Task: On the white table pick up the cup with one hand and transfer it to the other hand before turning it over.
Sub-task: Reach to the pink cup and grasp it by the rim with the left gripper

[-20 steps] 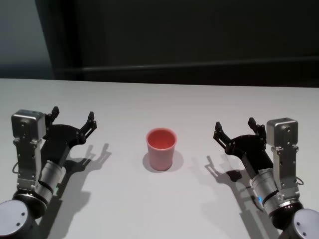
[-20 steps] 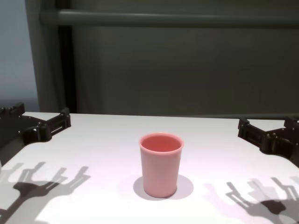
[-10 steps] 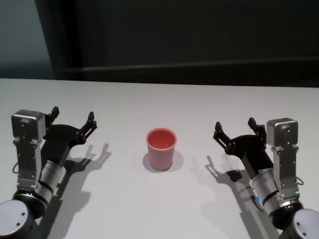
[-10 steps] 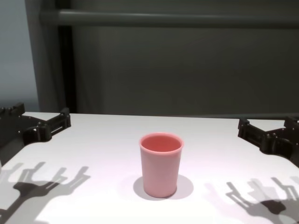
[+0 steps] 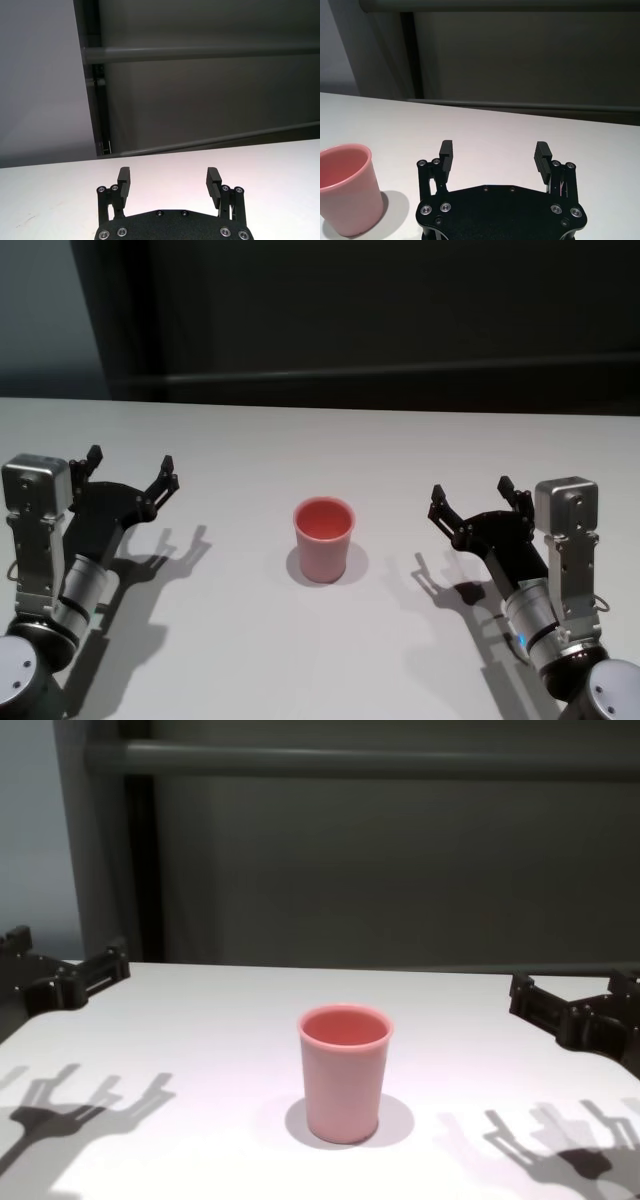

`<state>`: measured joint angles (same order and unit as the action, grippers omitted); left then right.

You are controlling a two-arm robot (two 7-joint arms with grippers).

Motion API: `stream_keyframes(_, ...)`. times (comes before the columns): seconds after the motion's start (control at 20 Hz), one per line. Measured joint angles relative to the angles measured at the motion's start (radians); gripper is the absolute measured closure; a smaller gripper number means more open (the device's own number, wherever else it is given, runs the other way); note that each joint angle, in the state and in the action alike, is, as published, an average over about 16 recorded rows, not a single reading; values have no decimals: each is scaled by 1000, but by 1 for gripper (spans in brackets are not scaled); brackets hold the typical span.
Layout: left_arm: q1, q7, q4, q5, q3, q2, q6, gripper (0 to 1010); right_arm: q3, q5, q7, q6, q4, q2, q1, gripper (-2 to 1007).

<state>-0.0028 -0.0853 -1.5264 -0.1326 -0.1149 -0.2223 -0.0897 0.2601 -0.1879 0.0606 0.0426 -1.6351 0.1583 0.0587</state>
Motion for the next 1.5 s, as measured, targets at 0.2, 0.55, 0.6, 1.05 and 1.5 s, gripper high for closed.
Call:
stream_keyframes(0.2,-11,-40,-4,5,15,-17,-7,9,0,0,0,0,0,0,0,5)
stream_keyframes(0.55,-44,-139,-17,12,31,-80,-21,9,0,0,0,0,0,0,0,5)
stream_keyframes(0.6,-50,-155,-20,12,32,-92,-23,9,0,0,0,0,0,0,0,5)
stream_keyframes(1.05,-127,-291,-35,33,14,-219,-54,9,0,0,0,0,0,0,0,5)
stream_keyframes(1.5,-250,-408,-19,104,-57,-347,-142,9,0,0,0,0,0,0,0,5)
